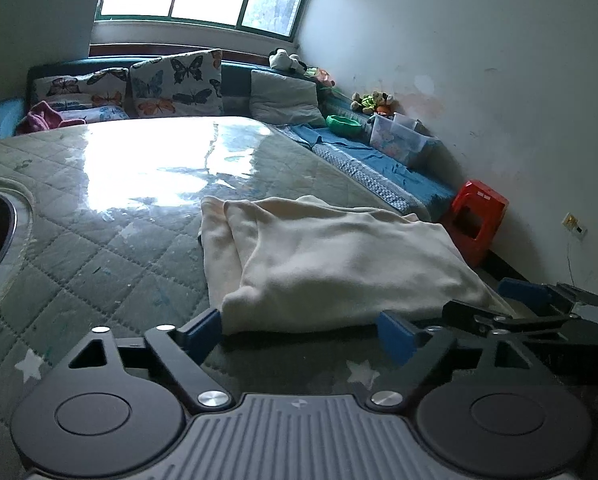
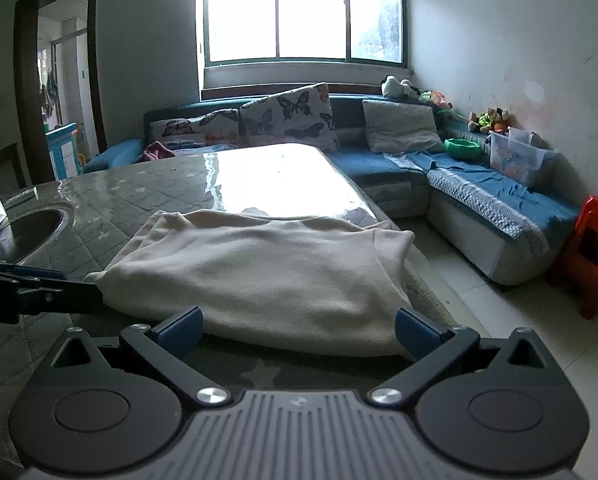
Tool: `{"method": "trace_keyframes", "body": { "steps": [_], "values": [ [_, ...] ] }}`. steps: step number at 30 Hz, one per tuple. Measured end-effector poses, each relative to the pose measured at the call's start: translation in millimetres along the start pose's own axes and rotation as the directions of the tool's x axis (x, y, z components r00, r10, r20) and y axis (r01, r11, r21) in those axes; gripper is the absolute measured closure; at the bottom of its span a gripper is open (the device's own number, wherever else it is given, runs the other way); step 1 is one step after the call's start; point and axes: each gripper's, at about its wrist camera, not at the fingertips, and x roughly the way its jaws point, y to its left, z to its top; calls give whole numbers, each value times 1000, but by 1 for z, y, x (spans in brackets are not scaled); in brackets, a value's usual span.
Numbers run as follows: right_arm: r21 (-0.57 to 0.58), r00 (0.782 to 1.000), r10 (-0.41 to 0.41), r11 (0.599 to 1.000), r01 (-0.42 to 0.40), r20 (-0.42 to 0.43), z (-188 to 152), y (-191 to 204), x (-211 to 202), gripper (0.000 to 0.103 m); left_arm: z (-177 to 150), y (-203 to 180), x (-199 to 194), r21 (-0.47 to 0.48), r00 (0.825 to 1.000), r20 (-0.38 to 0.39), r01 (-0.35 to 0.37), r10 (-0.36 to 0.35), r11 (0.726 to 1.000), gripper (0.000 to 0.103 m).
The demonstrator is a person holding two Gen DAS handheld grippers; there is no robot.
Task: Fold clothes
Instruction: 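Open both grippers and pull them back from the folded shirt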
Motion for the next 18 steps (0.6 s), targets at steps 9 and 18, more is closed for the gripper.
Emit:
{"method": "trace_keyframes", "body": {
  "steps": [9,18],
  "values": [
    [2,1000,9,1000,-9,-2,-7,5,-9,0,-9,-8,-17,41,999,26,-27,26,999,0],
    [20,999,25,999,-25,-20,-15,10,-17,0,-16,-13,-28,64,998,45,-55,52,996,0]
  ]
}}
